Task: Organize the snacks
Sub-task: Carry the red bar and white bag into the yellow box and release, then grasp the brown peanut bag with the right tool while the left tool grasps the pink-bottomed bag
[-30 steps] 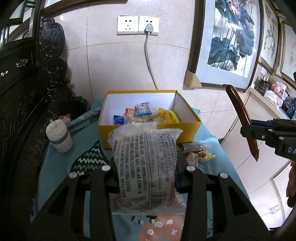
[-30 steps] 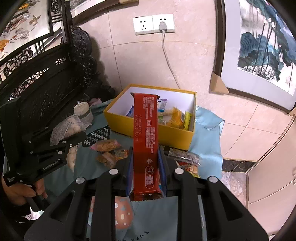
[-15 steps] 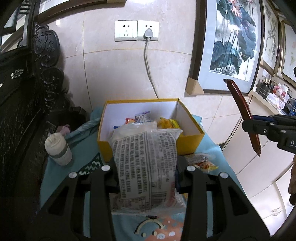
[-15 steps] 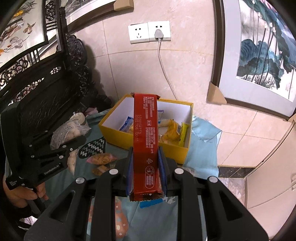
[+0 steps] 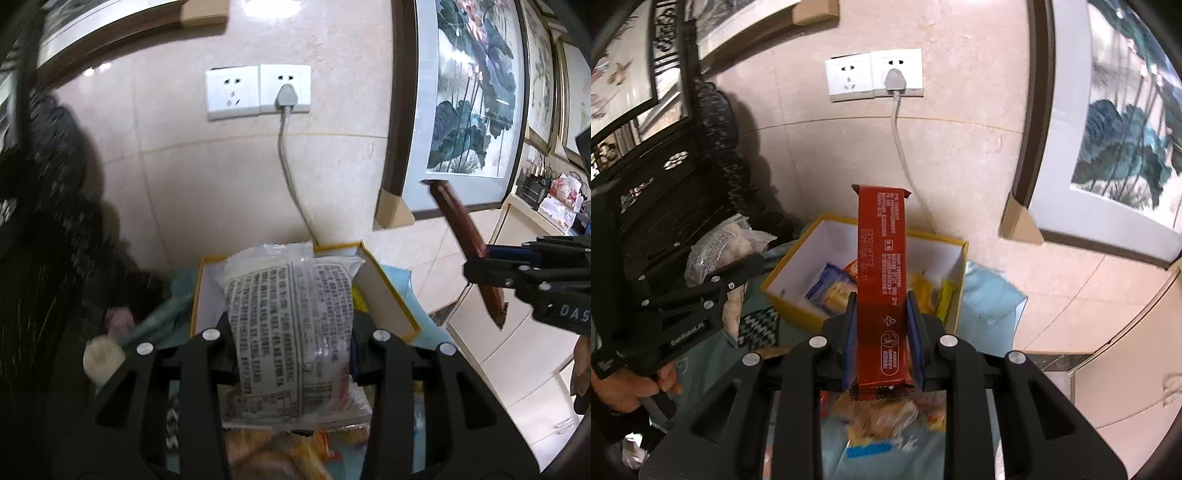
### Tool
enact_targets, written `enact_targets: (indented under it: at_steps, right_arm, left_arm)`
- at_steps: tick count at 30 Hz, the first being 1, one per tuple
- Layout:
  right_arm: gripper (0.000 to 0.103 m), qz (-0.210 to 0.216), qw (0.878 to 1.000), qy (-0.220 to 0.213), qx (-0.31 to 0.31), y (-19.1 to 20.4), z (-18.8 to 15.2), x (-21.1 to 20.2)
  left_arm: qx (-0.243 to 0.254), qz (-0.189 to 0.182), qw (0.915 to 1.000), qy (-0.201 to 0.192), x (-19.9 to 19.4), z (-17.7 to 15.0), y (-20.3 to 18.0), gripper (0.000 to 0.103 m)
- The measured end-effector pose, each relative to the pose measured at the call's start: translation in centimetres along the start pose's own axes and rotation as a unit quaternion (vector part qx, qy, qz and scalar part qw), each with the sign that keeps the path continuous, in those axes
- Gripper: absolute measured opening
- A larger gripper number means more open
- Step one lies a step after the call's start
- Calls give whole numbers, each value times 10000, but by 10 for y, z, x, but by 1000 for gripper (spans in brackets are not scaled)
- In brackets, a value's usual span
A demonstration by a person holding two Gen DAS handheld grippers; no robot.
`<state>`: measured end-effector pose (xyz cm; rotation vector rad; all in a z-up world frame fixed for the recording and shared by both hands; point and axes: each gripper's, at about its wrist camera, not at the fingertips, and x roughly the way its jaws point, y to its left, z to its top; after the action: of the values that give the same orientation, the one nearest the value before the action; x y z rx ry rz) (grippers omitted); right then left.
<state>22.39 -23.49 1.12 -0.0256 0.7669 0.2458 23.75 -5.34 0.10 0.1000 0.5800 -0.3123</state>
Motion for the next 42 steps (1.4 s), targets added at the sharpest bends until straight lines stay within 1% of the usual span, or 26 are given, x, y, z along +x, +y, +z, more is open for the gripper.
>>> enact_targets:
  at_steps: [2, 3, 4, 5, 6, 7, 9, 10, 13, 14, 18, 20, 22, 24, 26, 29, 31, 32, 34, 35, 37, 38, 39, 40, 41, 42]
  right_arm:
    - [24, -35, 10000, 27, 43, -5, 18, 15]
    - [25, -19, 9999, 42, 96, -10, 33, 28]
    - [25, 30, 9999, 83, 124, -13, 44, 38]
    - [35, 98, 9995, 239, 159, -17, 56, 57]
    - [45, -32, 9986, 467, 249, -22, 64, 77]
    - [51, -180, 9972, 647, 343, -28, 65, 92]
    - [51, -252, 9955, 795, 458, -35, 56, 105]
    - [51, -240, 9952, 824, 462, -36, 47, 107]
    - [51, -178, 9935, 1063, 358, -37, 3, 120]
    - [51, -183, 9925, 1169, 310, -35, -13, 124]
    - [51, 225, 9867, 1604, 138, -20, -87, 133]
    - [54, 402, 9840, 1733, -108, -6, -115, 134]
    - [55, 489, 9809, 1845, -377, 7, -130, 137]
    - [56, 513, 9758, 1931, -884, 23, -149, 140]
    - [59, 575, 9705, 1982, -1243, 35, -158, 142]
    - [68, 495, 9640, 1986, -1697, 50, -163, 148]
    - [71, 422, 9592, 2080, -1867, 58, -164, 159]
    - [73, 405, 9558, 2167, -1944, 62, -164, 165]
    - [74, 263, 9491, 2288, -2148, 69, -173, 174]
    - [74, 79, 9439, 2366, -2304, 72, -180, 180]
    - [63, -7, 9412, 2431, -2348, 73, -189, 184]
    - [46, 8, 9435, 2394, -2289, 72, -190, 182]
    - [41, 16, 9460, 2436, -2141, 69, -191, 181]
    - [39, 57, 9499, 2401, -2002, 66, -190, 178]
    - [38, 110, 9539, 2359, -1851, 62, -189, 174]
    - [37, 152, 9579, 2313, -1694, 58, -188, 169]
  left_arm:
    - [45, 73, 10000, -1, 18, 17, -1, 43]
    - [31, 103, 9999, 20, 30, 28, -1, 49]
    - [46, 134, 9999, 96, 47, 39, -1, 60]
    - [55, 126, 9998, 174, 60, 45, -1, 85]
    - [-8, 349, 9990, 276, 78, 49, 4, 92]
    - [-94, 428, 9985, 338, 86, 48, 9, 96]
    - [-453, 492, 9958, 623, 103, 35, 27, 96]
    - [-510, 485, 9953, 658, 104, 25, 33, 97]
    - [-291, 643, 9939, 846, 106, -16, 44, 97]
    - [-241, 728, 9924, 960, 106, -38, 50, 97]
    - [-387, 821, 9865, 1360, 103, -104, 72, 97]
    - [-510, 764, 9844, 1498, 98, -130, 80, 97]
    - [-700, 627, 9815, 1670, 95, -152, 84, 97]
    - [-663, 542, 9804, 1775, 95, -165, 81, 97]
    - [-381, 488, 9807, 1853, 98, -173, 75, 97]
    - [-173, 472, 9823, 1802, 105, -179, 75, 101]
    - [-148, 381, 9844, 1711, 109, -178, 76, 101]
    - [-116, 284, 9840, 1758, 114, -178, 74, 101]
    - [-35, 87, 9780, 2083, 125, -187, 68, 101]
    - [138, 171, 9721, 2334, 133, -197, 63, 101]
    - [369, 364, 9657, 2543, 138, -216, 61, 101]
    - [222, 376, 9674, 2495, 136, -223, 67, 94]
    - [15, 381, 9695, 2423, 133, -228, 76, 76]
    - [-119, 378, 9717, 2329, 130, -228, 80, 65]
    - [-162, 365, 9732, 2263, 126, -228, 83, 49]
    - [-185, 294, 9745, 2216, 123, -227, 85, 46]
